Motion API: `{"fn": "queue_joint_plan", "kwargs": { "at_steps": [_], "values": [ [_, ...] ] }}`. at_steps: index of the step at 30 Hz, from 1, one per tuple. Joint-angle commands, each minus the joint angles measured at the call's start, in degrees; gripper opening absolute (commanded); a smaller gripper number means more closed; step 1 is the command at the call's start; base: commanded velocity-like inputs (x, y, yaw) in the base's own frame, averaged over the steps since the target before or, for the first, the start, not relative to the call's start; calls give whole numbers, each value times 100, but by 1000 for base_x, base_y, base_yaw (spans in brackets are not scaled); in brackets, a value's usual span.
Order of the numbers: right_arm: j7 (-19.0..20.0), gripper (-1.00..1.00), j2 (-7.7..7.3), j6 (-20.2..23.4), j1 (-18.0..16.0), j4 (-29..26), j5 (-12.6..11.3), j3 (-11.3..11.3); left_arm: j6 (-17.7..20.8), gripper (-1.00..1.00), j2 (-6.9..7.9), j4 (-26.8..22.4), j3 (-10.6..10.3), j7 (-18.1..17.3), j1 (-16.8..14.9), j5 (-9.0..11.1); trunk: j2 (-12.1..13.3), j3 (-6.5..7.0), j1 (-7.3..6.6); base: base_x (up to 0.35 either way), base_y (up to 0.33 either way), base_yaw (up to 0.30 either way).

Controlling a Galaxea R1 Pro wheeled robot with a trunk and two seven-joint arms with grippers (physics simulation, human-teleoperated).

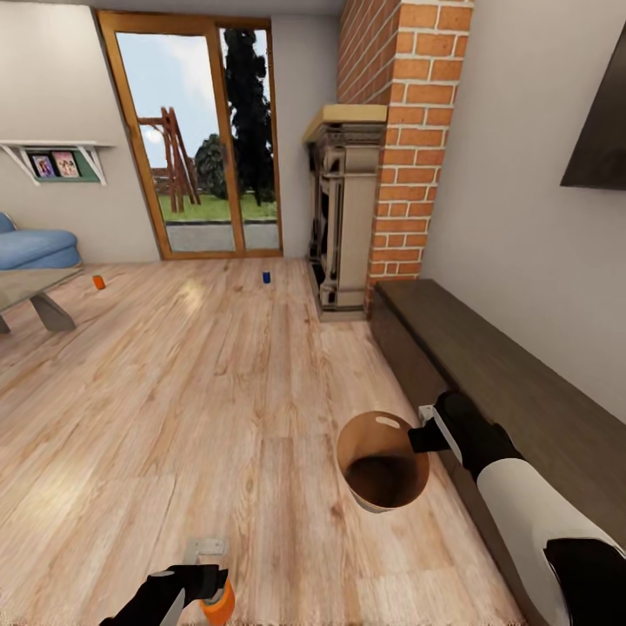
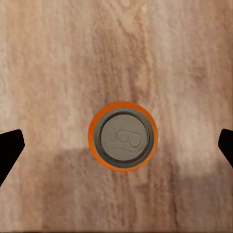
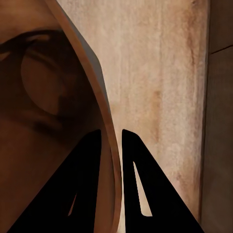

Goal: Put the three can of soda from the living room inside the tash can in the kitchen.

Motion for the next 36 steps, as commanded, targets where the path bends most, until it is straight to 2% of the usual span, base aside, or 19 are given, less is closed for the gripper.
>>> {"fn": "queue_joint_plan", "kwargs": {
  "at_steps": [1, 5, 21, 36],
  "values": [
    [16, -100, 2, 7, -4, -4, -107, -6, -1, 100, 0, 1, 0, 0, 0, 0, -3, -28, 1, 0, 0, 0],
    [16, -100, 5, 7, -4, -3, -107, -5, -1, 100, 0, 1, 0, 0, 0, 0, -8, -139, 12, 0, 0, 0],
    [16, -100, 6, 7, -4, -3, -100, 4, -44, 100, 8, -43, -3, -2, 0, -6, -8, -226, 12, 2, 0, 0],
    [16, -100, 6, 7, 0, -3, -100, 4, -70, 100, 9, -60, -9, -1, 0, -2, -8, -292, 12, 76, -38, 0]
  ]
}}
